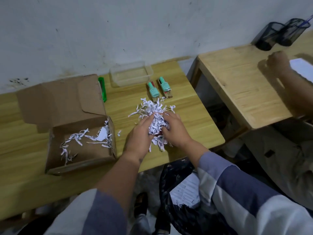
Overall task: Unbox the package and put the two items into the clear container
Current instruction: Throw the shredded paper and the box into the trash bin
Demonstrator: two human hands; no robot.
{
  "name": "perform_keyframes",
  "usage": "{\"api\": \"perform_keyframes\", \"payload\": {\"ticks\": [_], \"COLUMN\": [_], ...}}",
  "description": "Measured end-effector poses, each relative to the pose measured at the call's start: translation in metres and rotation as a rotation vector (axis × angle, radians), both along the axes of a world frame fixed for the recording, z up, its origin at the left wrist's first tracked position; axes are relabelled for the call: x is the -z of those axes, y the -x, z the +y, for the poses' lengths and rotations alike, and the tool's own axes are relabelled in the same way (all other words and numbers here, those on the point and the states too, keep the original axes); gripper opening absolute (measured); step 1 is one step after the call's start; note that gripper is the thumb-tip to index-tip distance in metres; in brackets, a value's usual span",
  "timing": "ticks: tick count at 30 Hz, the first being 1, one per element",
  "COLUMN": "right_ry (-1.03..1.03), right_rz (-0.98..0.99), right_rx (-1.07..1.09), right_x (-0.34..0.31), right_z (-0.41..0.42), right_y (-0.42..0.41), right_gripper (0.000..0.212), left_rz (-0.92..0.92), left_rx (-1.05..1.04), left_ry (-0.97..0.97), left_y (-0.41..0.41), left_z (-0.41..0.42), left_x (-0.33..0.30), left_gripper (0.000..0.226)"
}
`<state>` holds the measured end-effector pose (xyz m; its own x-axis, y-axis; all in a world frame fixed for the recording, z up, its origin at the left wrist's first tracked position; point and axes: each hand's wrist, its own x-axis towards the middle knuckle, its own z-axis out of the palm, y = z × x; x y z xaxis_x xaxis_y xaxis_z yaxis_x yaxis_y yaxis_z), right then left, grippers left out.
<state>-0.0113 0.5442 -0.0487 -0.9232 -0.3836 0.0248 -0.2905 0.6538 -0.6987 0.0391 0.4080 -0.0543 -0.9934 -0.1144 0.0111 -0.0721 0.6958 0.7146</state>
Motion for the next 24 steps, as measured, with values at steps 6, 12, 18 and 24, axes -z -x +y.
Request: {"api": "perform_keyframes", "payload": {"ticks": [6,12,18,24], "right_ry": [0.013,-0.060,-0.102,-0.183], "right_rz": [0.140,0.268,0.215,0.084], "right_rx": [0.060,0.174,0.276,0.518], "right_x": [-0.061,-0.106,-0.112,-0.083], "right_z": [0.013,0.049,0.082,0.164], "right_y": [0.008,-0.015,-0.046,-0.121], "right_gripper": [0.046,0.041,0.045,0.047], "left_rz": [0.106,0.188,0.188,0.037], "left_rx": [0.030,0.198,0.283,0.534], "left_ry": [-0.011,-0.002,-0.040,-0.068], "left_y": [0.013,0.008,-0.006,-0.058], "left_z": [0.015,0.044,0.077,0.152], "left_x": [-0.061,-0.105,-0.110,-0.090], "left_gripper": [0.082,0.078,0.074,0.071]}}
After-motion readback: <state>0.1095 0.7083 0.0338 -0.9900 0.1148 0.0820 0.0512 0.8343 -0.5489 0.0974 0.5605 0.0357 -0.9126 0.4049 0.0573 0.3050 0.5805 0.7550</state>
